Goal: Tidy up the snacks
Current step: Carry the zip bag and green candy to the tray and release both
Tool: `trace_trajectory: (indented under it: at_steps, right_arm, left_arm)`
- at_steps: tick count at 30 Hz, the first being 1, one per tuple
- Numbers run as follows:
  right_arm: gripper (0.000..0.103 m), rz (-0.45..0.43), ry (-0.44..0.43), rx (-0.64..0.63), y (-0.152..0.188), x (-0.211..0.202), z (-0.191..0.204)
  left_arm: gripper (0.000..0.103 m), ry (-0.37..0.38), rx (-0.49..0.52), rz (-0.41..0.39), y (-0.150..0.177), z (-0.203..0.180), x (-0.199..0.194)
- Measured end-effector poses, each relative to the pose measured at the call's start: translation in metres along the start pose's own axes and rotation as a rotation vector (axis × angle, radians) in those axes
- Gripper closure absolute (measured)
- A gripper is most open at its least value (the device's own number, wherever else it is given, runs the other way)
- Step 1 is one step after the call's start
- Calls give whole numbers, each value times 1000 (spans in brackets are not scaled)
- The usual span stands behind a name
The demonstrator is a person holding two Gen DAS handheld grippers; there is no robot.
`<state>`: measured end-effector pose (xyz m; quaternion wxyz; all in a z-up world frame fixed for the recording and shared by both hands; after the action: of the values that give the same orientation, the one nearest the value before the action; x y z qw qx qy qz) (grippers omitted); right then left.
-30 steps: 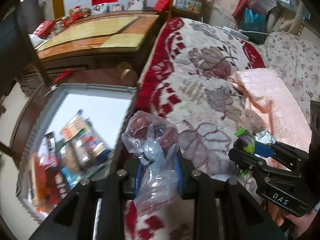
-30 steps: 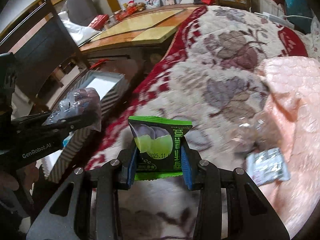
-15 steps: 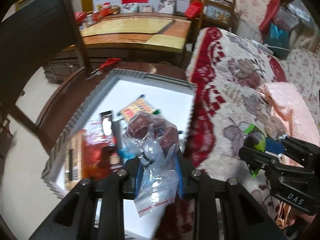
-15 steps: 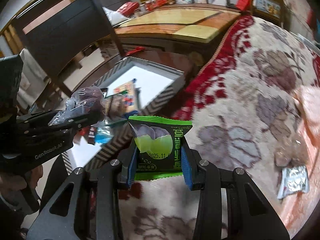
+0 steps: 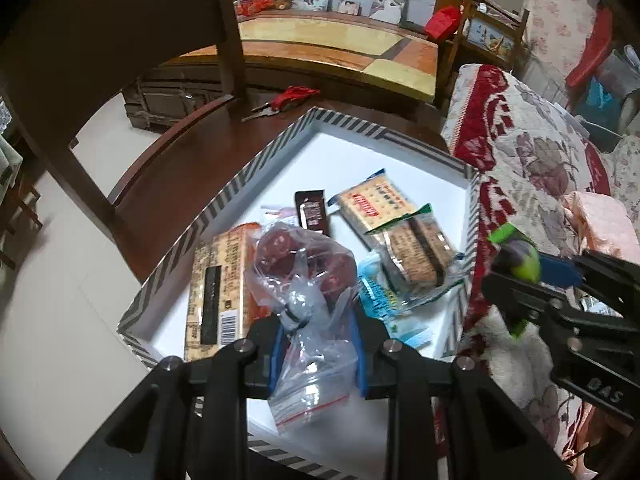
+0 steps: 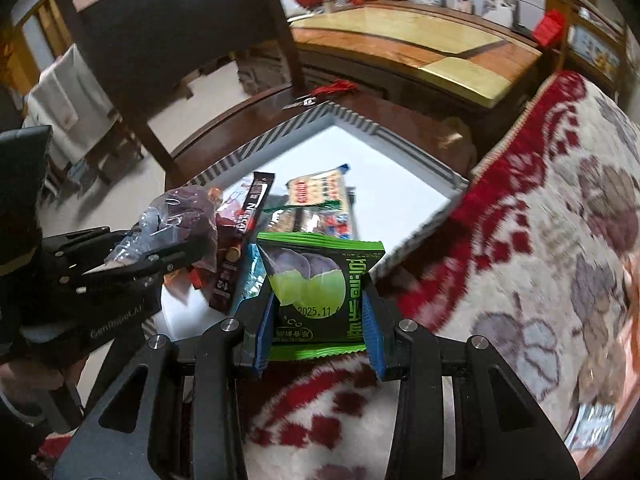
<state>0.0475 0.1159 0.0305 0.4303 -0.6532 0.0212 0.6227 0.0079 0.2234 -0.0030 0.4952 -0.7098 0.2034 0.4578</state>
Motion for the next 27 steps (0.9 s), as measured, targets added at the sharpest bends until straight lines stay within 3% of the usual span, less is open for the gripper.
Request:
trace_trajectory:
  at_steps: [7,14,19,21,23,27]
  right_arm:
    - [66,77,10,-26,-13,40,9]
    - [66,53,-9,-43,-44,61,25]
    - [50,56,-12,-25,-45,58,22]
    - [49,38,-4,-6,-44,51,16]
    - [42,29,0,15,-43,46,10]
    - [42,30,13,33,-38,38,1]
  left_arm:
    - [74,-6,-21,27,5,10,13]
    - [73,-9,-35,34,4,13,18]
    - [70,0,-51,43,3,14,19]
    - [67,-4,-54,39,2,13,19]
    - [59,-10,-54,39,2,13,18]
    - [43,-13,-57,21,0,11,12]
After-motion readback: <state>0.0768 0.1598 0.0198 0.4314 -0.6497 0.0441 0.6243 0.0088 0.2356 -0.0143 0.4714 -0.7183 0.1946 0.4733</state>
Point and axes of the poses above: each gripper's, at about its wrist camera, not at the fingertips, and x roughly the way its jaws point, z to its left, y to its underside, the point moved 10 cm from there along x, roughly the way its jaws point, and after that the axes turned 3 degrees about -x, right-handed, at the moved point
